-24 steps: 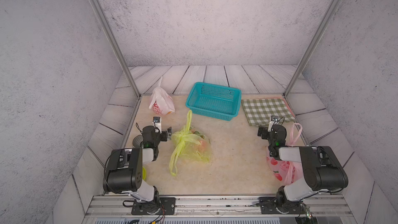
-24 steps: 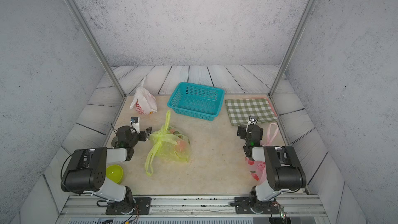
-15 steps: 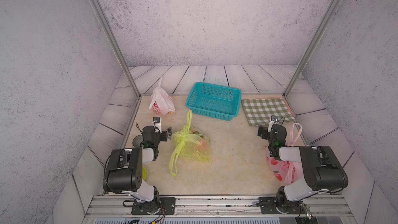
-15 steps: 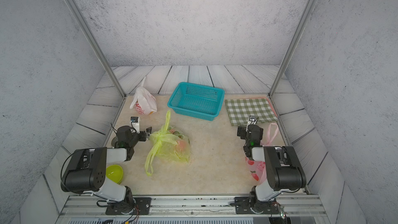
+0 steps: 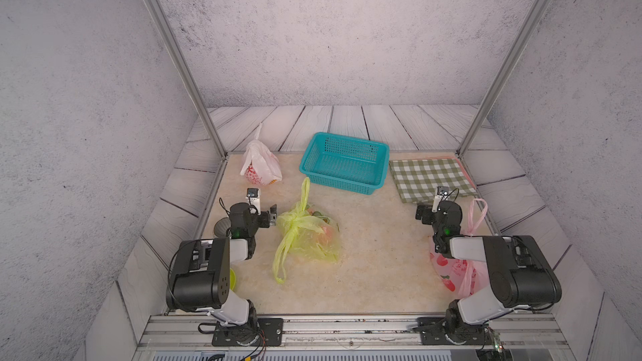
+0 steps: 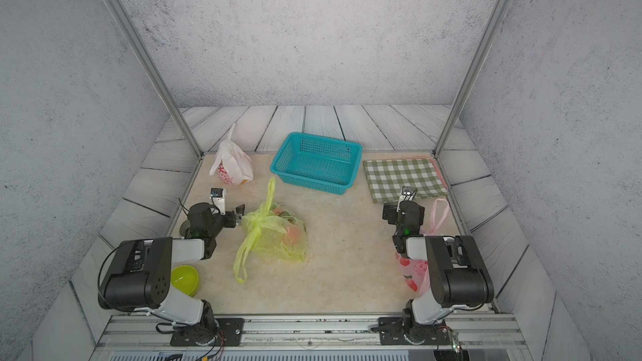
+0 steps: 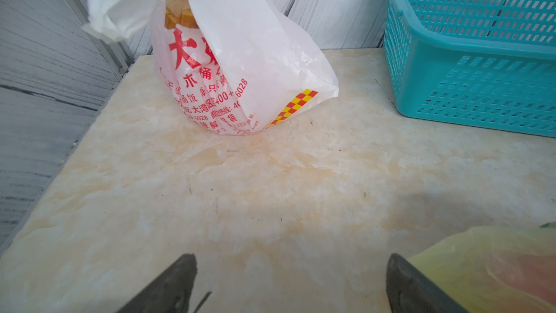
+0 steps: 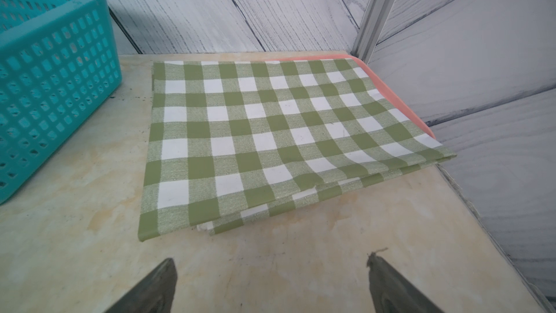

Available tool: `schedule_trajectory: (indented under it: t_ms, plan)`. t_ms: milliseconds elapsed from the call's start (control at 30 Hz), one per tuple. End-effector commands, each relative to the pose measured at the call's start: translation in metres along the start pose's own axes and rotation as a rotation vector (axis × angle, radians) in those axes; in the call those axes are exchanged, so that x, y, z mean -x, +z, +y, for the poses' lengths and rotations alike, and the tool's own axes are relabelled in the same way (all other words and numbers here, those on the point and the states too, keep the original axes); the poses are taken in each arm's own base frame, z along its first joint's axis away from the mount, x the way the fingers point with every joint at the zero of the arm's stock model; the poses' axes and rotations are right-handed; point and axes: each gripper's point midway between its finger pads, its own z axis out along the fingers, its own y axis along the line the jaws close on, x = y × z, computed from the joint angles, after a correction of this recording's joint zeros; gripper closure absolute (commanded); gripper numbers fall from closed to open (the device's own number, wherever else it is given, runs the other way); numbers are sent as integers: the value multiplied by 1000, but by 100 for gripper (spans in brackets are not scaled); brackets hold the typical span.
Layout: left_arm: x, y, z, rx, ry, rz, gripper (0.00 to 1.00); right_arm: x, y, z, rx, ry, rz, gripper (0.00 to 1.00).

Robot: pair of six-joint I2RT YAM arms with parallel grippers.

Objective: Untie the knot of a plastic bag & take out the apple
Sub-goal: Untie the plastic bag at the center of the board.

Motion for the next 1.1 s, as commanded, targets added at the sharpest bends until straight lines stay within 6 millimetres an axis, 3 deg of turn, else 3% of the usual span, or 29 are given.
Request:
schedule_trajectory:
  t_ms: [0,133,300,433,567,633,767,867,1067]
  plan:
    - [13,-1,0,-4,11,-36,1,4,0,-2,-6,6,-5,1]
    - [28,-13,11,113,6,-98,1,13,-4,5,29,-22,-22,1]
    - [66,-69,23,290,-105,-112,1,53,-27,16,-6,-75,8,1]
    - [102,-112,-2,216,-219,-245,1,94,-55,5,-54,211,10,1]
    - [127,-148,-27,63,-394,-360,1,107,-84,15,25,324,135,1]
    - [132,-158,-35,-4,-491,-357,1,110,-96,28,111,321,182,1]
    - [132,-156,-75,-217,-545,-217,1,109,-116,87,461,305,259,1]
    - [123,-154,-92,-308,-591,-136,1,92,-120,115,522,272,357,1]
    - [109,-157,-100,-359,-682,-81,1,55,-145,189,625,-35,495,1]
